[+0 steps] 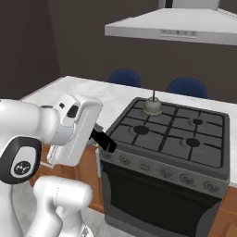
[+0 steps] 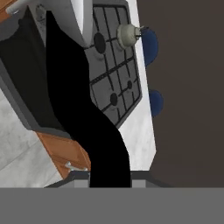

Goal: Pick the pan from the cabinet and place it on the stove. Then turn on the stove burner for the pan.

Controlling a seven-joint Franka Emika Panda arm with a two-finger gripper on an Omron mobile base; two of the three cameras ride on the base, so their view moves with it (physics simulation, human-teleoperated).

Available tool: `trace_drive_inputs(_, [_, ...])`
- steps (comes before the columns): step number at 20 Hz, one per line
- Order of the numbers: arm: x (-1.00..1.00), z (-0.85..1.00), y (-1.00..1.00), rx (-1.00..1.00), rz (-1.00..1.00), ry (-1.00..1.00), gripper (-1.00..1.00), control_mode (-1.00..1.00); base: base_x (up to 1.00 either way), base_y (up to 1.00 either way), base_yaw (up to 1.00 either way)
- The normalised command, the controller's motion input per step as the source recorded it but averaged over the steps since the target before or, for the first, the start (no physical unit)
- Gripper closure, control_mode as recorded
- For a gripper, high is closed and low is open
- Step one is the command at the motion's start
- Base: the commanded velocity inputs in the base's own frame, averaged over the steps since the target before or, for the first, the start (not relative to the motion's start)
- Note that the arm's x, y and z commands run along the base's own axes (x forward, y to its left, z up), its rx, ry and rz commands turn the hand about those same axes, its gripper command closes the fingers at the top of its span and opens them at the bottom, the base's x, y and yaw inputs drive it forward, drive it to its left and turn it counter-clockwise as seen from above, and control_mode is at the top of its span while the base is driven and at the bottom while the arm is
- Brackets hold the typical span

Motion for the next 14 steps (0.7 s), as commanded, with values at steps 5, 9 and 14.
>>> trace_drive_inputs(5, [0.00, 0.00, 0.00, 0.00, 0.00, 0.00, 1.00, 1.00, 0.50, 0.31, -0.27])
trace_drive_inputs(9, [0.00, 0.00, 0.00, 0.00, 0.00, 0.00, 1.00, 1.00, 0.45, 0.28, -0.25])
trace_drive_inputs(14, [0.00, 0.00, 0.00, 0.00, 0.00, 0.00, 1.00, 1.00, 0.46, 0.26, -0.24])
